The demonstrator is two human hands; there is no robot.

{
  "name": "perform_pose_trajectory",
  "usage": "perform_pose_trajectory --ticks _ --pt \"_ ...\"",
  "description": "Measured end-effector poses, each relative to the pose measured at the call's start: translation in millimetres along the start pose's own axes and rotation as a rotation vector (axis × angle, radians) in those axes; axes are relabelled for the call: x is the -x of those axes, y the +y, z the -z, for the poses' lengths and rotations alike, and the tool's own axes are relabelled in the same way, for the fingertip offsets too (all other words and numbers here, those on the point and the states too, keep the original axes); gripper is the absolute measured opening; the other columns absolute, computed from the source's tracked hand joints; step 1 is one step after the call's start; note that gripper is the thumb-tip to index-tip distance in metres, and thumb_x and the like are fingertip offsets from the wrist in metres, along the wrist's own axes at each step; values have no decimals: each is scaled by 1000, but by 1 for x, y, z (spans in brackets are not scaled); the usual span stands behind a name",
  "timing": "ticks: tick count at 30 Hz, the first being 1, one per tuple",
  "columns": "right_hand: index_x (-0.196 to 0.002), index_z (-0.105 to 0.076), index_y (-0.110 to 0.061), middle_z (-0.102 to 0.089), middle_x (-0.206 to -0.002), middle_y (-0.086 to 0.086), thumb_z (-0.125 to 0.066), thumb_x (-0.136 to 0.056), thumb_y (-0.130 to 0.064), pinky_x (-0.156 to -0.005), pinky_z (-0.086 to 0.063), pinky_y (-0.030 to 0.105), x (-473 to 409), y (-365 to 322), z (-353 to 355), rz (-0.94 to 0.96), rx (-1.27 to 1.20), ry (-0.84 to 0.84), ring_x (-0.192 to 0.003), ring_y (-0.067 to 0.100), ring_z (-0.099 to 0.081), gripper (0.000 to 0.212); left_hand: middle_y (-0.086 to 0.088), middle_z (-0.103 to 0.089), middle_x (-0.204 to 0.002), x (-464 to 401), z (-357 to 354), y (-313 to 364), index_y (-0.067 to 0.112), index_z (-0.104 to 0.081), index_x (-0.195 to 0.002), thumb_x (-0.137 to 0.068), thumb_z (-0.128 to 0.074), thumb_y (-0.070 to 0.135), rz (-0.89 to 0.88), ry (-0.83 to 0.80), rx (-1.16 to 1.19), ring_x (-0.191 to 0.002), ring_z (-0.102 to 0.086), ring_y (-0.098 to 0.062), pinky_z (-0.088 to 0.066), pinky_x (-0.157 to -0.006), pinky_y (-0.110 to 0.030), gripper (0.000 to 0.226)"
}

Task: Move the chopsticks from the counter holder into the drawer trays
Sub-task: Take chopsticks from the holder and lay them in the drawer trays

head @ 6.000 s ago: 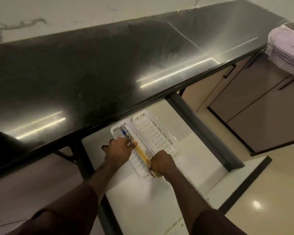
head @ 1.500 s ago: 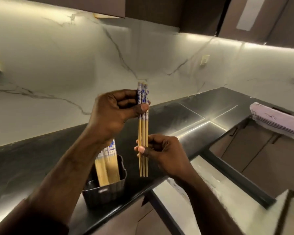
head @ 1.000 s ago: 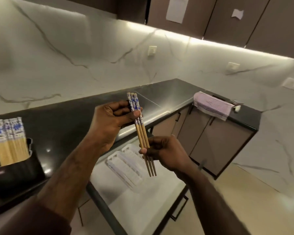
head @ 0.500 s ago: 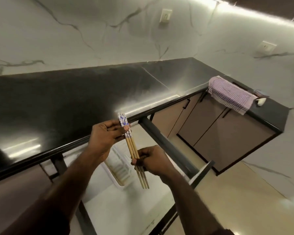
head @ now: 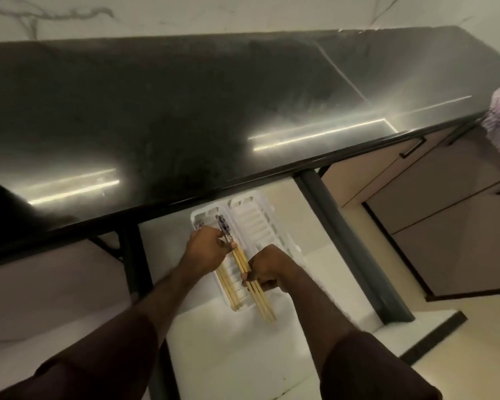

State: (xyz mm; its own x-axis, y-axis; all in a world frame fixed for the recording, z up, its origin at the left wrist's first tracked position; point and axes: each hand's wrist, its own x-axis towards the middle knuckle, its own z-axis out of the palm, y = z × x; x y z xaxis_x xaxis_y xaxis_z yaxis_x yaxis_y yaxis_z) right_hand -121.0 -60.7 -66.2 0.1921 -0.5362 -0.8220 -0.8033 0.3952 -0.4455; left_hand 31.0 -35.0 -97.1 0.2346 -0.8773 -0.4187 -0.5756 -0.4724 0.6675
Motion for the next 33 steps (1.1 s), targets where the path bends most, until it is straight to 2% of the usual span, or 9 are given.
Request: perform_pose_trajectory --ticks 4,7,9,12,14,16,19,23,33 --pt "-96 -72 8 -75 -96 20 -80 -78 -10 -79 -61 42 -38 -12 -4 -43 35 45 -82 27 -73 27 -3 -69 -89 -9 -7 -7 12 -66 -96 -90 -61 43 -15 106 -194 -82 -67 -20 -56 -77 -34 31" --pt "-89 -74 2 -72 -75 12 -88 -69 -18 -68 -63 39 -57 -19 -10 -66 137 115 -61 22 -70 32 -4 -68 -95 -11 -15 -10 12 -64 -100 -92 -57 43 -21 139 -275 -83 -65 -19 -56 -76 -36 33" --pt "-90 -72 -2 -70 -72 8 -89 -67 -23 -69 -62 37 -64 -20 -14 -58 181 168 -59 21 -68 36 -5 -68 -102 -12 -21 -13 14 -63 -107 -93 -56 43 -23 142 -327 -90 -65 -20 -55 -83 -37 33" --pt "-96 -71 -6 -74 -90 8 -82 -71 -27 -71 -58 30 -72 -17 -22 -30 227 219 -80 24 -71 34 -6 -63 -124 -15 -31 -21 17 -58 -124 -94 -53 39 -68 150 -452 -124 -51 -24 -35 -110 -43 37" --pt "-94 -72 -7 -74 -93 9 -72 -78 -27 -69 -55 30 -75 -12 -30 -9 229 265 -87 27 -71 25 -4 -53 -140 -16 -35 -24 17 -47 -137 -95 -48 36 -104 142 -557 -140 -33 -23 -13 -117 -45 46" --pt "-95 -70 -7 -72 -94 11 -63 -83 -24 -68 -52 31 -78 -7 -40 16 235 302 -90 30 -69 21 -3 -44 -147 -18 -39 -24 16 -35 -145 -96 -41 34 -114 117 -627 -146 -20 -22 3 -116 -47 53" --pt "-95 -68 -8 -70 -96 12 -55 -86 -18 -66 -48 32 -80 -1 -54 40 251 353 -89 30 -67 19 -3 -34 -155 -19 -40 -24 16 -24 -150 -98 -35 40 -88 20 -710 -149 -8 -21 11 -114 -51 58" --pt "-99 -68 -8 -69 -98 11 -52 -89 -14 -65 -43 29 -79 2 -61 93 324 404 -90 28 -67 20 -3 -13 -162 -20 -38 -30 18 -16 -153 -98 -33 47 -73 -130 -844 -150 5 -25 16 -112 -58 64" --pt "-111 -59 -11 -66 -107 10 -45 -95 -9 -76 -50 37 -67 8 -69 247 535 488 -96 28 -65 22 -5 -3 -163 -23 -40 -29 19 -8 -153 -96 -42 45 -82 -223 -984 -149 12 -30 21 -106 -60 71"
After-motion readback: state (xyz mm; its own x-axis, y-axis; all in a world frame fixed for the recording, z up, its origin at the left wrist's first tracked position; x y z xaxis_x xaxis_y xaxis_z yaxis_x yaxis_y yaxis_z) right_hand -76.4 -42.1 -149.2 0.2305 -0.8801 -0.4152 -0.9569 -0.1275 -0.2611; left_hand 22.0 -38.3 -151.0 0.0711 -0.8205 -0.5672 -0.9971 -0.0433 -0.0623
